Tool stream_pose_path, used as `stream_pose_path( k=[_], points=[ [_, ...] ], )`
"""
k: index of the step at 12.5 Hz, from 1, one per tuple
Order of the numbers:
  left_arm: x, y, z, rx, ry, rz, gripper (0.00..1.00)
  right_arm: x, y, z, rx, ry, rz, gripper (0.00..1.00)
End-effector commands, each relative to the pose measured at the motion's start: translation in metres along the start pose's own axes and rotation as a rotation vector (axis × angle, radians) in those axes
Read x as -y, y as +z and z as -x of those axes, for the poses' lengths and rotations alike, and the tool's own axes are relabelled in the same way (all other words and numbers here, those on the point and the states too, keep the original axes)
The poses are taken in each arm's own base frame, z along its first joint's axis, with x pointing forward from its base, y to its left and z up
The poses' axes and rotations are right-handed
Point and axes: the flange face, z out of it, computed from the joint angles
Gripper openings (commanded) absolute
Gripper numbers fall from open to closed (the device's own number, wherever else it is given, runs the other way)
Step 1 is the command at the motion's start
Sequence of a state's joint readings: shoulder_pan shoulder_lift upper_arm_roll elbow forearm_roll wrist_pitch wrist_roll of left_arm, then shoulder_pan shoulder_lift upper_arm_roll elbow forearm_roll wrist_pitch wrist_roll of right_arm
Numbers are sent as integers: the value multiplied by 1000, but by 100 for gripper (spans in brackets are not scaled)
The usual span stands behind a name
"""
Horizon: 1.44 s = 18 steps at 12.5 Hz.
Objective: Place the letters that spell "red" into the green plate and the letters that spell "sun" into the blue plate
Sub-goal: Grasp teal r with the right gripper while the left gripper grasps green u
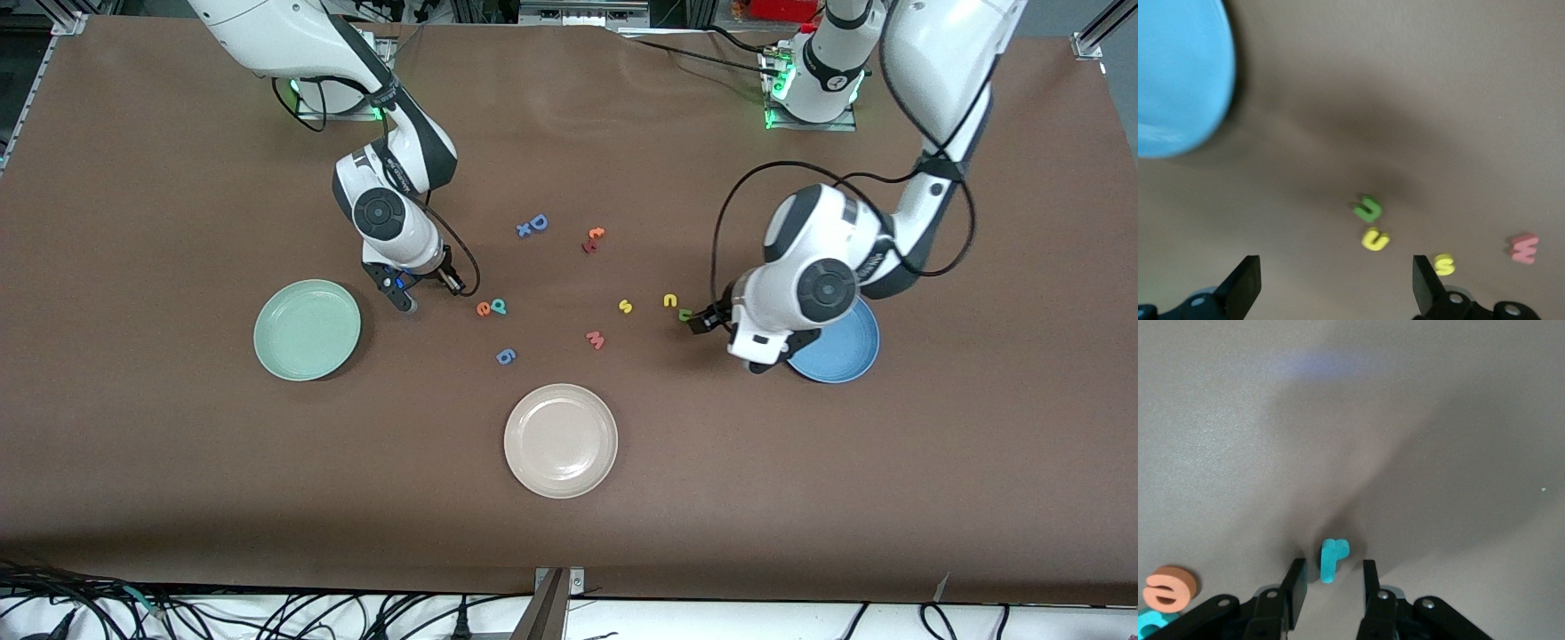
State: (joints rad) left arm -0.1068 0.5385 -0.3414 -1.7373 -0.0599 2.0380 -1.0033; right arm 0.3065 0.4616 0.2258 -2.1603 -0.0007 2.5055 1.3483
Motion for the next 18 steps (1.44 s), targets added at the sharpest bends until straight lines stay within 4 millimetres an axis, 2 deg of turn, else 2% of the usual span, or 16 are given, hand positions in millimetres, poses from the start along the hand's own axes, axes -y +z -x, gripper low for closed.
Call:
stream_pose_path(
  k=[1, 3, 5, 7, 8, 10, 11, 12, 13, 16, 17, 18],
  points=[
    [-11, 29, -4, 0, -120, 33, 99, -3, -2, -1, -2, 2, -20, 42],
    [-18, 56, 1, -4, -166, 44, 94, -7, 2, -3, -7, 1, -31, 42],
    [-9, 86, 5, -57, -186, 58, 86, -13, 8, -6, -16, -11, -40, 42],
    [-10, 103, 13, -76, -214, 81, 72, -14, 8, -9, -17, -11, -40, 42],
    [-11, 106, 17, -77, -227, 78, 67, -14, 8, -9, -17, -11, -40, 41],
    [-11, 106, 17, -77, -233, 79, 56, -14, 9, -9, -17, -14, -38, 15],
    [-11, 106, 17, -77, -233, 79, 51, -15, 9, -10, -17, -11, -37, 8],
    [-10, 104, 15, -78, -235, 80, 44, -15, 9, -10, -17, -11, -37, 5],
    [-10, 103, 15, -79, -237, 81, 42, -15, 9, -10, -18, -12, -36, 0],
    [-9, 101, 13, -83, -240, 83, 45, -14, 8, -9, -16, -13, -35, 0],
    [-8, 101, 11, -86, -241, 82, 47, -13, 1, -10, -21, -15, -42, 0],
    [-7, 100, 9, -103, -228, 77, 47, -12, -16, -13, -31, -27, -49, 0]
  ],
)
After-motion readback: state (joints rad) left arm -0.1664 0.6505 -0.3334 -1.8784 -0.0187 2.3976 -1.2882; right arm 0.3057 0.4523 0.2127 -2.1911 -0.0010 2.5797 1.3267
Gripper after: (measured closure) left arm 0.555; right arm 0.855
